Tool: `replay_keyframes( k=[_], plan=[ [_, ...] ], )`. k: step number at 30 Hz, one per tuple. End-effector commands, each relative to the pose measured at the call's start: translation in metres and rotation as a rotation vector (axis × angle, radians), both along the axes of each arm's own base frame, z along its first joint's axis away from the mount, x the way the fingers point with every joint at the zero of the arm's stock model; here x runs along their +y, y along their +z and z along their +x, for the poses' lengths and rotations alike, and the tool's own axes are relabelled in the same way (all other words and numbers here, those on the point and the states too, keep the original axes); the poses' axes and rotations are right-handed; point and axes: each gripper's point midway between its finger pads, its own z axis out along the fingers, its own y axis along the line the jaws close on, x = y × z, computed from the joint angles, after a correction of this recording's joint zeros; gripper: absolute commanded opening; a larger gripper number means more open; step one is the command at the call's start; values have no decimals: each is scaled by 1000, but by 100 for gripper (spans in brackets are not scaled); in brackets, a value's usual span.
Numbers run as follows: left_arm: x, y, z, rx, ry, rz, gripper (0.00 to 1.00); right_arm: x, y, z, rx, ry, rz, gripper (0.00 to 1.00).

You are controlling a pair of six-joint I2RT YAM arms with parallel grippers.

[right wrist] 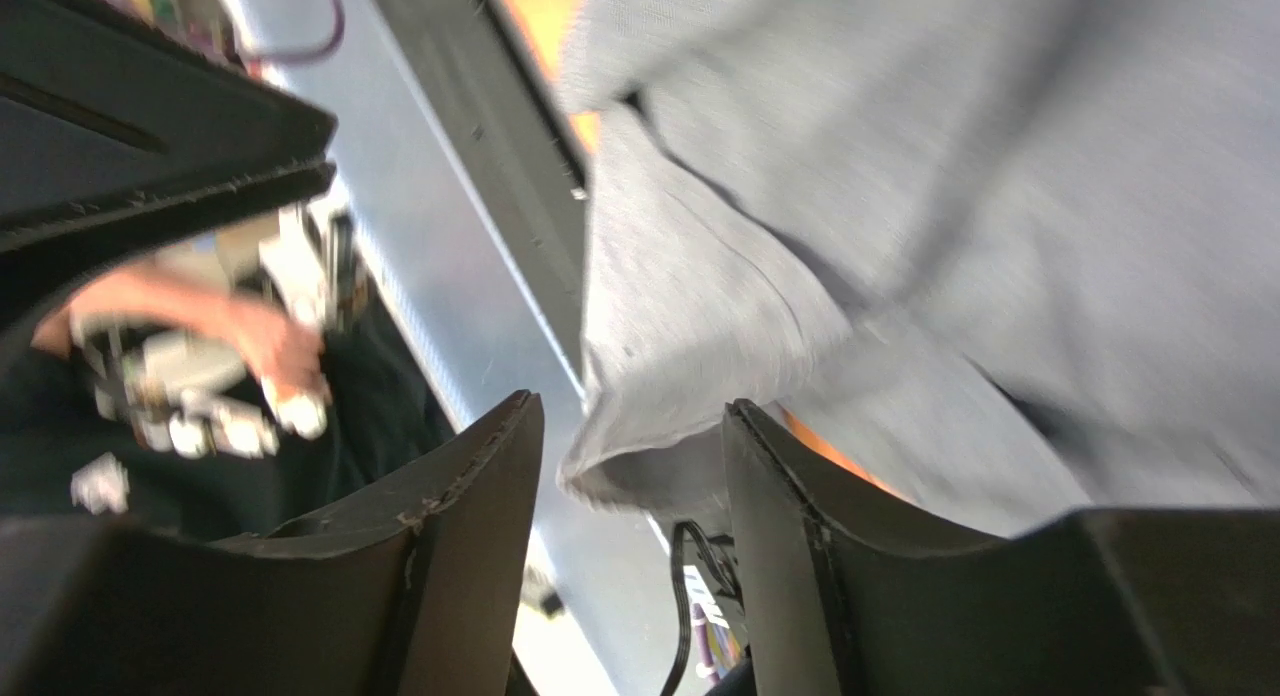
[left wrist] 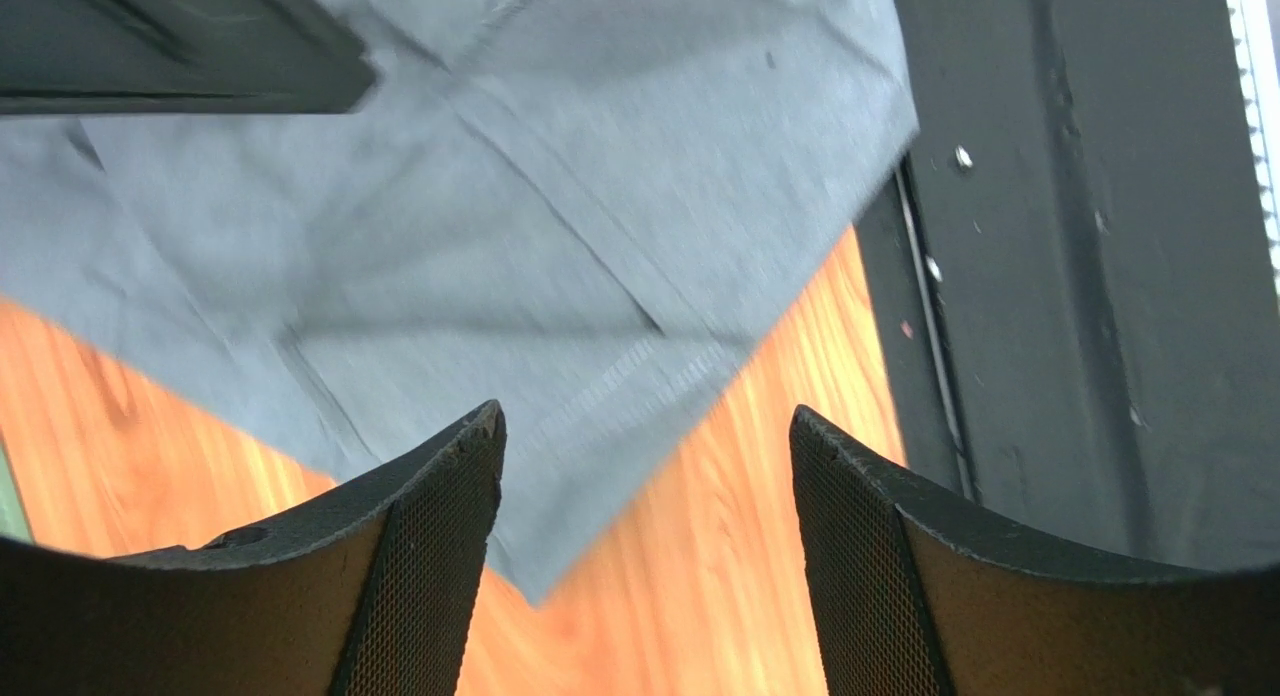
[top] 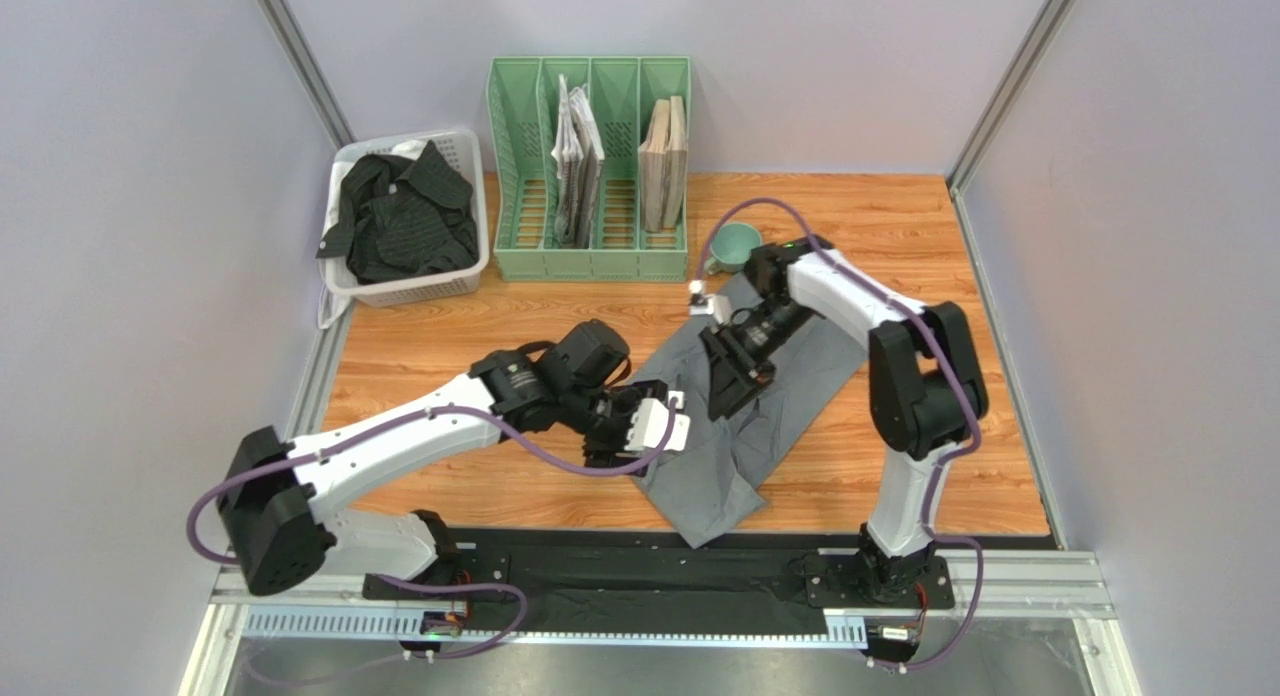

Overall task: Fold and stack the long sleeve shirts
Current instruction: Fold the shirt

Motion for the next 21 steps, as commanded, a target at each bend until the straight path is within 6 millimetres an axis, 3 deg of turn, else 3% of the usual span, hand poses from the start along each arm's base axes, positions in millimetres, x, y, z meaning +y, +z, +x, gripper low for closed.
replay_keyframes(
  k=[1,3,4,5,7,9,10,11,12,13,14,18,21],
  plan=[
    [-37,17,0,-27,-218,-92,75,-42,3,21,-45,-151,-60,54],
    [-46,15,11,-88,-288,-82,76,-63,-17,29,-24,-208,-164,54],
    [-49,-4,22,-87,-280,-16,75,-70,-25,32,-26,-223,-199,53],
    [-59,2,33,-109,-281,-17,74,-80,-36,38,-62,-230,-255,53],
    [-54,-25,53,-71,-276,72,70,-98,-53,44,-93,-270,-360,51],
    [-53,-26,82,-73,-212,95,68,-113,-63,60,-162,-324,-433,50],
    [-51,-40,90,-38,-203,127,68,-117,-68,61,-170,-337,-454,50],
    [-54,-34,103,-45,-182,128,68,-121,-73,71,-207,-359,-473,49],
    [-47,-41,107,-14,-163,171,66,-124,-77,74,-213,-373,-490,49],
    [-42,-56,109,21,-158,224,65,-125,-86,76,-188,-387,-511,49],
    [-42,-56,111,33,-154,240,64,-126,-87,84,-199,-389,-515,47],
    [-24,-84,81,170,-168,358,62,-136,-107,93,-168,-414,-586,43],
    [-11,-104,51,254,-195,450,58,-135,-111,72,-95,-390,-587,40]
  ],
)
